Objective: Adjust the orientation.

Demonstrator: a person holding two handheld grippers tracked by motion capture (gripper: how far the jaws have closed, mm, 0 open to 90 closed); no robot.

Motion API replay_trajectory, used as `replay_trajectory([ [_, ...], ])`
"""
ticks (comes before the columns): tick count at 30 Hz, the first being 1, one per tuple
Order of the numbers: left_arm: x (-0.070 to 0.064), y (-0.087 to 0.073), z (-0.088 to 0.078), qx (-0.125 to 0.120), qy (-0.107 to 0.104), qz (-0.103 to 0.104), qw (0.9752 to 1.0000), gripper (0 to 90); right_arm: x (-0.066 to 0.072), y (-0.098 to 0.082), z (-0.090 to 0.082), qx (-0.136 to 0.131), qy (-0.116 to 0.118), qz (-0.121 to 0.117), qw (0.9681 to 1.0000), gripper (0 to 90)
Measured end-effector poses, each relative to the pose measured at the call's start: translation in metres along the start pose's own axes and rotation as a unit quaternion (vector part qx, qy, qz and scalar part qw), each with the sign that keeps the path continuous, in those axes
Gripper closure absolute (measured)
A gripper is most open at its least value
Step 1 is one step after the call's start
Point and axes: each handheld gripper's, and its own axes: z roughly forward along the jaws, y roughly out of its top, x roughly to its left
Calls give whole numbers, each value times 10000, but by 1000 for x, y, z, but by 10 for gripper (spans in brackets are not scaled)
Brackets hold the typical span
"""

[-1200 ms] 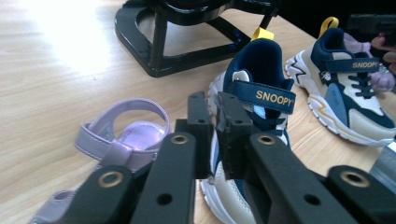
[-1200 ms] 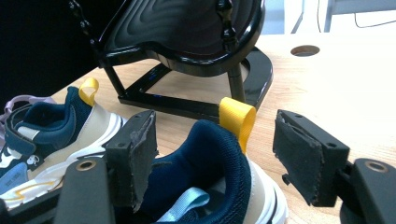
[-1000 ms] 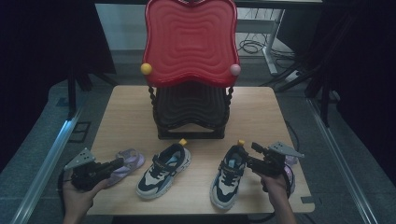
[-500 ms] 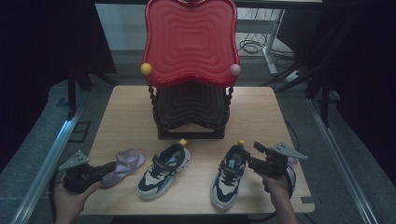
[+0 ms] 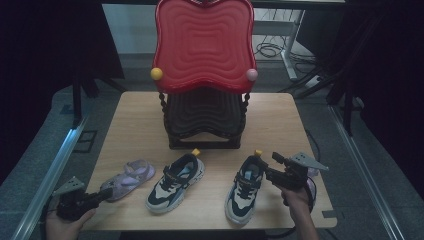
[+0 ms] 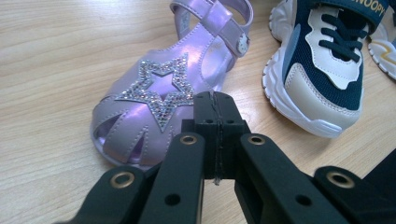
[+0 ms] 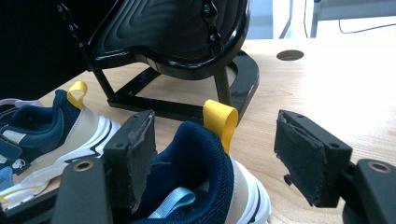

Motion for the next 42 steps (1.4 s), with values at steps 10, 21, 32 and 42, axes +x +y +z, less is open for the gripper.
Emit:
replay_trajectory([
  [10,-7,-2,14,311,158,156,9993,897,-2,1,-2,-45,-26,46,10000,302],
  [21,-8,-5,29,627,222,247,9975,898,-2,-1,1,23,-65,11,10000,302],
  [32,-10,-5,30,671,270,259,9970,898,-2,-2,2,65,-83,39,9999,304],
  [42,-4,-6,27,756,529,231,9955,898,-2,-3,3,108,-87,6,9999,314],
])
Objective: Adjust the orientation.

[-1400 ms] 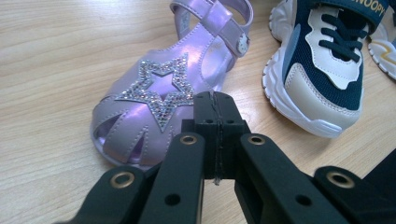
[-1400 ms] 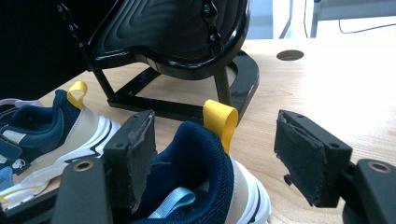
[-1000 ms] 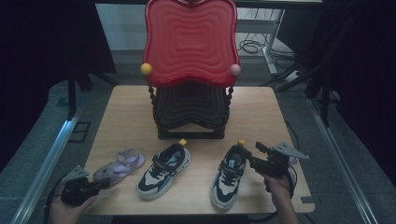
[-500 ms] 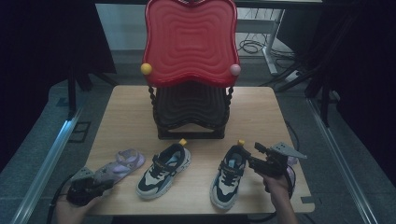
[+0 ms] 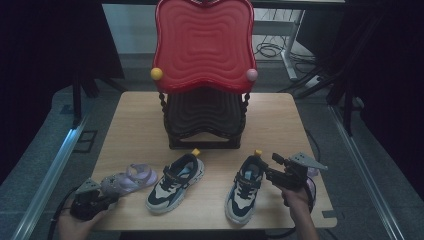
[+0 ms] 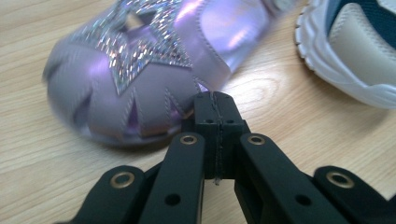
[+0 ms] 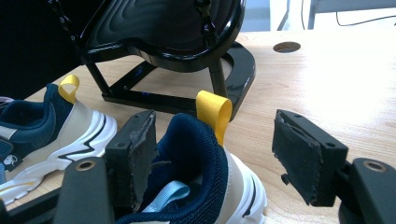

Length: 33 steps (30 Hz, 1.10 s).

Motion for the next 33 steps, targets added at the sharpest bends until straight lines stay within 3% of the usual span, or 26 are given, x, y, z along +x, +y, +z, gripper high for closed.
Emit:
replay_trajectory([
  [13,9,-1,1,-33,40,-129,9999,898,1,0,-1,-4,-1,8,10000,312],
  [15,13,-2,1,-51,125,-194,9997,898,1,0,0,-12,-12,-3,10000,312],
  [20,21,0,2,-131,91,-335,9993,898,2,0,0,1,-10,4,10000,312],
  [33,30,5,7,-139,92,-384,9991,898,2,0,1,6,-16,14,10000,312],
])
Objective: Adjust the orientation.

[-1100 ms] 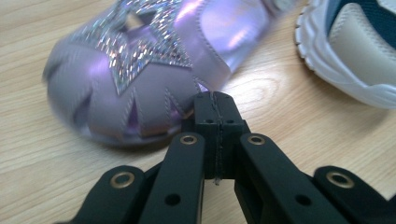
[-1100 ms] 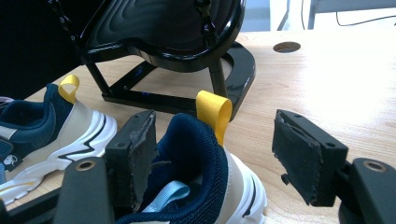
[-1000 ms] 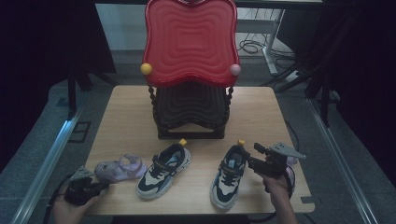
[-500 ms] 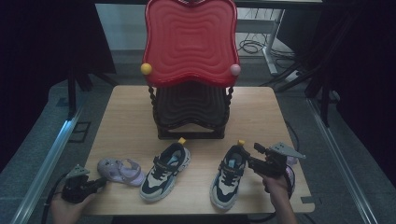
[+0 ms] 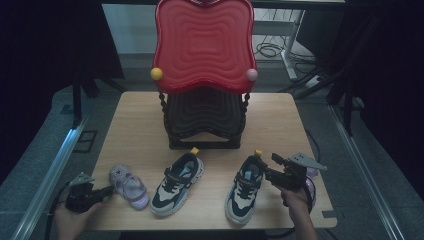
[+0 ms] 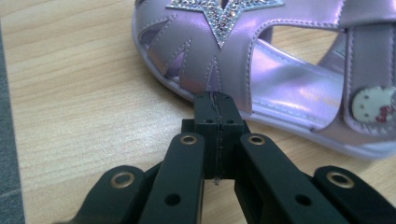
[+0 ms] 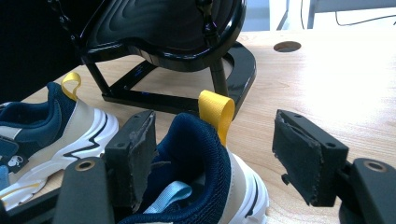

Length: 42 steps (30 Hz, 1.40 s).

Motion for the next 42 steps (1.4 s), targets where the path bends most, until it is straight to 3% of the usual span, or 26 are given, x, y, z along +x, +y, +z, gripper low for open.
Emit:
replay_trajectory([
  [22,17,14,3,-92,25,-126,9999,898,-1,-1,0,4,-34,28,10000,314],
  [42,26,35,10,-137,-277,-73,9995,898,-3,-1,-2,-6,-76,80,9999,314],
])
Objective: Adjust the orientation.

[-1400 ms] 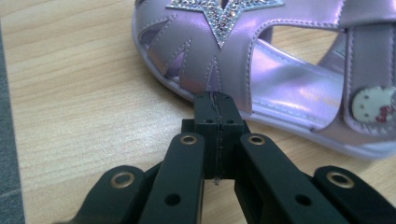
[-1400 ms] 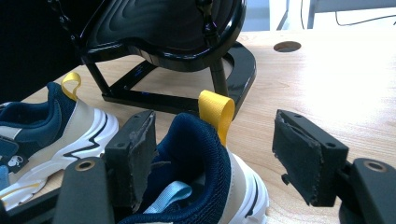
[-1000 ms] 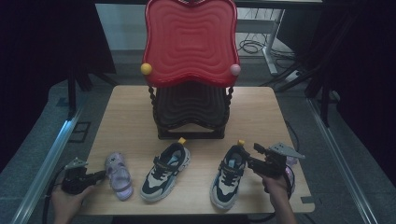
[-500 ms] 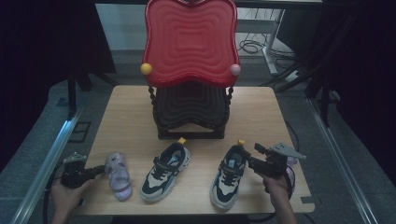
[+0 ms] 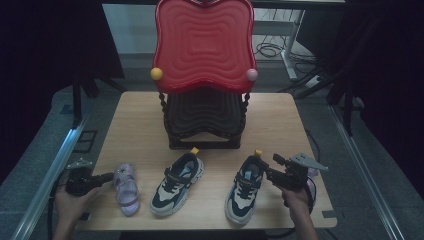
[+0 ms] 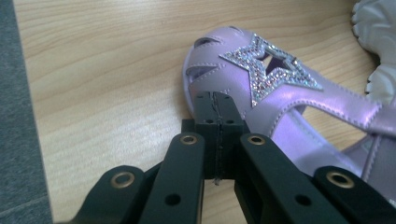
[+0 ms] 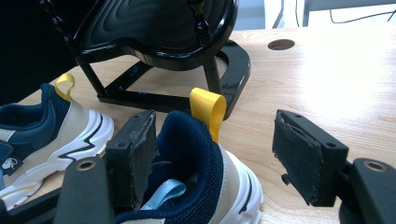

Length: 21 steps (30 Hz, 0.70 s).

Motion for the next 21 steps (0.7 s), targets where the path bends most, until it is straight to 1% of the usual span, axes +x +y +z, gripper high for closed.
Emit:
replay_trajectory([
  [3,1,5,2,6,-54,52,10000,898,0,0,0,0,-10,0,10000,314],
  [8,4,9,6,38,-93,36,9999,898,0,-1,0,13,-8,9,10000,314],
  [10,6,12,10,42,-130,37,9999,898,1,-1,1,20,-10,3,10000,314],
  [15,5,16,14,43,-199,62,9998,898,0,-1,1,15,-14,15,10000,314],
  [21,4,21,16,65,-215,93,9997,898,-1,-1,0,17,-10,18,10000,314],
])
